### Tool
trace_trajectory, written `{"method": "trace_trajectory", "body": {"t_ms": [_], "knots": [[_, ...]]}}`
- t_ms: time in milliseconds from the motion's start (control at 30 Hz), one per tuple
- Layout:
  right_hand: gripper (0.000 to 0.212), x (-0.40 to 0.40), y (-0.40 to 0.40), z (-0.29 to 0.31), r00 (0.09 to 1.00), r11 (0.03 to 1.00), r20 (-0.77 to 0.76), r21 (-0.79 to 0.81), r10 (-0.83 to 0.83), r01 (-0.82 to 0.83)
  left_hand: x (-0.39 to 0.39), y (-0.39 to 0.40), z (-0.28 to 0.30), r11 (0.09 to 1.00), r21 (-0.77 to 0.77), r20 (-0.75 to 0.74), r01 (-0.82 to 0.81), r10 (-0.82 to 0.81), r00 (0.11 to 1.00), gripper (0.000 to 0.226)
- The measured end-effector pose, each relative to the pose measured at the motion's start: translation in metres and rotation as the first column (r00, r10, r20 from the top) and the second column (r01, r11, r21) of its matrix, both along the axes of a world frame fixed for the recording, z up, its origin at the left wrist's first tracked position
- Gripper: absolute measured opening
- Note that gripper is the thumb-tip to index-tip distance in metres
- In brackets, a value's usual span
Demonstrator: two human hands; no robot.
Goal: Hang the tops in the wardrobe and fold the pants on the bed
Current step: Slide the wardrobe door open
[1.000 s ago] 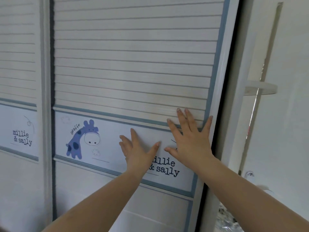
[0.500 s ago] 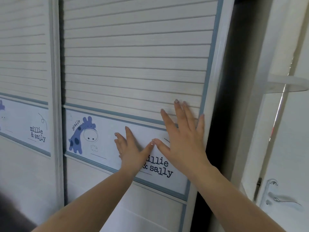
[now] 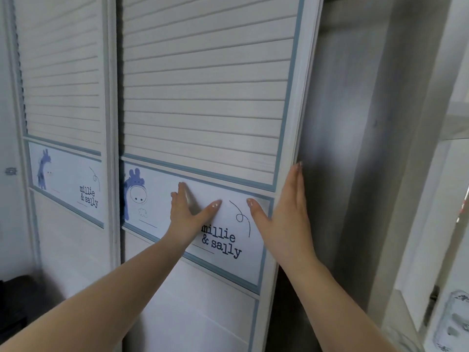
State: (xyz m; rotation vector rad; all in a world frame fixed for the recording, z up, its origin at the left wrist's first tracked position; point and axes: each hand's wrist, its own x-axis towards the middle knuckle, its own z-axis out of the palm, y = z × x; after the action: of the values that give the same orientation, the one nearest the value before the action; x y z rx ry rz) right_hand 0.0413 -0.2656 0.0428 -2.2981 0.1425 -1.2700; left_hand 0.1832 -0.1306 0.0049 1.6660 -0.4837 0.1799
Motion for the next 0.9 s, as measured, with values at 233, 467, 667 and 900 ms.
{"method": "trace_trajectory", "body": {"t_ms": [233, 467, 667, 900], "knots": [[0.087, 0.026, 0.004, 0.0, 0.985, 0.985, -0.026, 0.01, 0.17, -0.17, -0.042, -0.001, 0.002, 0.986, 0.12, 0.38, 0.117, -0.155, 0.912, 0.087], [0.079, 0.06, 0.014, -0.002, 0.943, 0.939, -0.009, 0.096, 0.334, -0.331, -0.038, -0.005, -0.001, 0.951, 0.308, 0.495, 0.006, -0.166, 0.853, 0.091], [0.08, 0.097, 0.029, -0.001, 0.943, 0.946, -0.074, 0.043, 0.324, -0.321, 0.002, 0.0, -0.011, 0.938, 0.32, 0.566, -0.134, -0.076, 0.821, 0.092], [0.087, 0.143, 0.05, -0.003, 0.94, 0.942, -0.058, -0.003, 0.335, -0.336, 0.052, 0.019, -0.021, 0.928, 0.289, 0.627, -0.237, 0.004, 0.779, 0.102]]}}
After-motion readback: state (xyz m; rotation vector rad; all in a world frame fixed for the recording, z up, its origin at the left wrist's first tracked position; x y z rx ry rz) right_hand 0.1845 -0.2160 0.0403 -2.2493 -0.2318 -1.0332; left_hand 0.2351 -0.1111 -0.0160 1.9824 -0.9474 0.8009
